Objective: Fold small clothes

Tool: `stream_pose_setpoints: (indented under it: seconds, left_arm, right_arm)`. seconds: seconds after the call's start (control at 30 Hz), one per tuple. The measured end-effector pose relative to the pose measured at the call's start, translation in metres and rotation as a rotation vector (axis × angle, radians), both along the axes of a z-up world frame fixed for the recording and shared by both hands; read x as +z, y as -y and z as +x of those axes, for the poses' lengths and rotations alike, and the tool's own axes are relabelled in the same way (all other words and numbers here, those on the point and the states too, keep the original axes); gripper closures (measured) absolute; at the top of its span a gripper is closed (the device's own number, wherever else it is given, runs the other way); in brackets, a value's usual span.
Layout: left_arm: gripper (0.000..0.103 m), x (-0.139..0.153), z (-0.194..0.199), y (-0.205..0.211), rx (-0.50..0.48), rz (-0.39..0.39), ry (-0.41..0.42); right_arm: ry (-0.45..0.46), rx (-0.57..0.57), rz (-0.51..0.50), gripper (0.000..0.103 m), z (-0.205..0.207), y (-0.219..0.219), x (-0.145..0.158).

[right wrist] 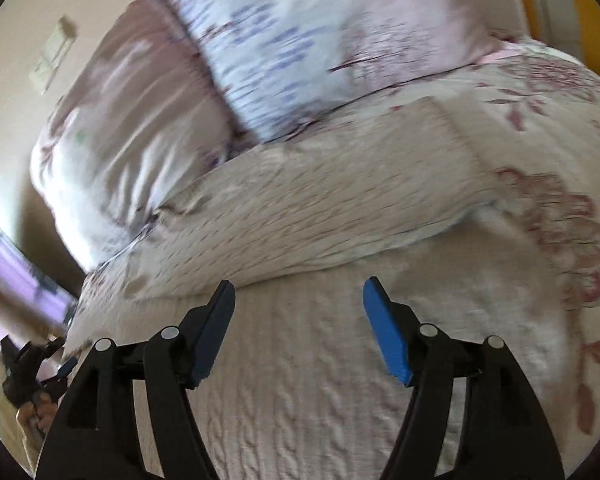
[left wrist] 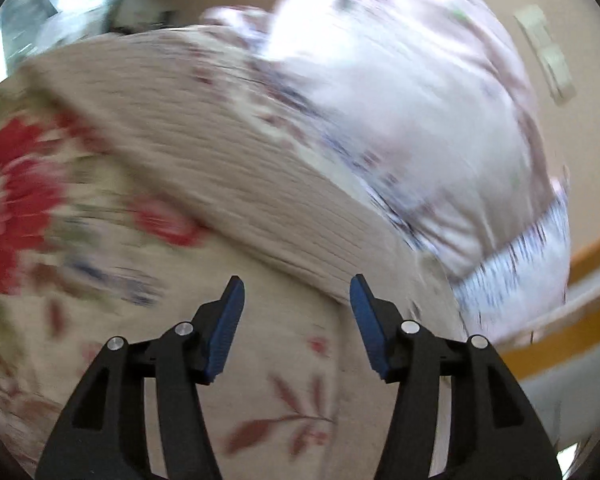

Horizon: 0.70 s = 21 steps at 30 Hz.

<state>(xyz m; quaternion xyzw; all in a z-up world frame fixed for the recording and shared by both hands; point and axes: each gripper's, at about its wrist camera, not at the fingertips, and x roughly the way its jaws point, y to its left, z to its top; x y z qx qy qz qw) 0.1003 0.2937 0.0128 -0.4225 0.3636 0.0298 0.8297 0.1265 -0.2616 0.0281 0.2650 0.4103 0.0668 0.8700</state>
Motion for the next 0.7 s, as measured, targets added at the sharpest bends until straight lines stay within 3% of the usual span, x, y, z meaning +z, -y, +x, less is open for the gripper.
stream_pose_setpoints:
  seconds: [0.23, 0.43, 0.57, 0.7]
  left_arm:
    - [0.051, -0.013, -0.001, -0.055, 0.199, -0.083, 0.001]
    - [0.066, -0.017, 0.000, -0.094, 0.328, -0.178, 0.006]
    - [0.071, -0.020, -0.003, -0.113, 0.379, -0.235, 0.019]
    - [0.079, -0.022, -0.004, -0.121, 0.398, -0.241, 0.022]
  right_arm:
    - [0.012, 0.047, 0.022, 0.035, 0.001, -0.007, -0.004]
    - [0.009, 0.062, 0.044, 0.031, 0.001, -0.006, -0.006]
    - [0.008, 0.071, 0.049, 0.030, 0.002, -0.008, -0.006]
    - [0.009, 0.074, 0.061, 0.030, 0.002, -0.007, -0.007]
